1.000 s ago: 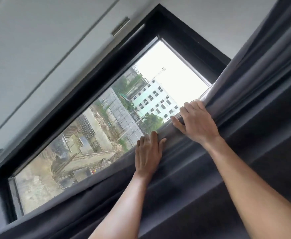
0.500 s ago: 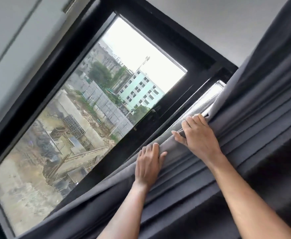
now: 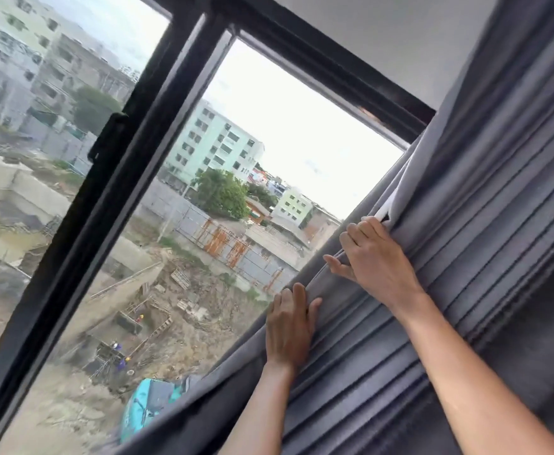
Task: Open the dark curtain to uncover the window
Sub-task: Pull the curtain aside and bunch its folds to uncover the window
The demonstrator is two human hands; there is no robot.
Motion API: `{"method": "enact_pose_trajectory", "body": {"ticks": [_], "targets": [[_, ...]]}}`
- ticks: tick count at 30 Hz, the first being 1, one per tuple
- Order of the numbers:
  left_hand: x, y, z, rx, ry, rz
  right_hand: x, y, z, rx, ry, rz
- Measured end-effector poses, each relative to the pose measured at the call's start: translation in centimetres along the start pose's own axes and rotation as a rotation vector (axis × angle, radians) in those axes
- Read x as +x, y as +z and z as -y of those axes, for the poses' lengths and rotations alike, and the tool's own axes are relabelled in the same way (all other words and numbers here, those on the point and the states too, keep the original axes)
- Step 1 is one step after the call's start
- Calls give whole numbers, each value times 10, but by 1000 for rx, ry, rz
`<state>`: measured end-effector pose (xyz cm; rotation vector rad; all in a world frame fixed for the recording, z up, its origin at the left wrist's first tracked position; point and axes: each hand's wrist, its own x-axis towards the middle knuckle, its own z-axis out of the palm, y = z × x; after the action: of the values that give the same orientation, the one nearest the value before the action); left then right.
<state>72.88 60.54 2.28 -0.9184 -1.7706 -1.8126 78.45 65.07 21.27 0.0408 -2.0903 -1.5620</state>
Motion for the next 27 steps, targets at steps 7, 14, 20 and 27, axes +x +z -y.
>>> {"method": "enact_pose_trajectory", "body": {"ticks": [7, 14, 20, 27], "targets": [[-101, 106, -111, -91, 43, 143, -179, -6, -73, -65, 68, 94], [-188, 202, -210, -196, 36, 258, -330, -7, -137, -158, 117, 239], [-240, 264, -274, -223, 46, 356, -427, -5, -179, -211, 151, 313], [-264, 279, -299, -242, 57, 418, -464, -8, -189, -272, 160, 320]]}}
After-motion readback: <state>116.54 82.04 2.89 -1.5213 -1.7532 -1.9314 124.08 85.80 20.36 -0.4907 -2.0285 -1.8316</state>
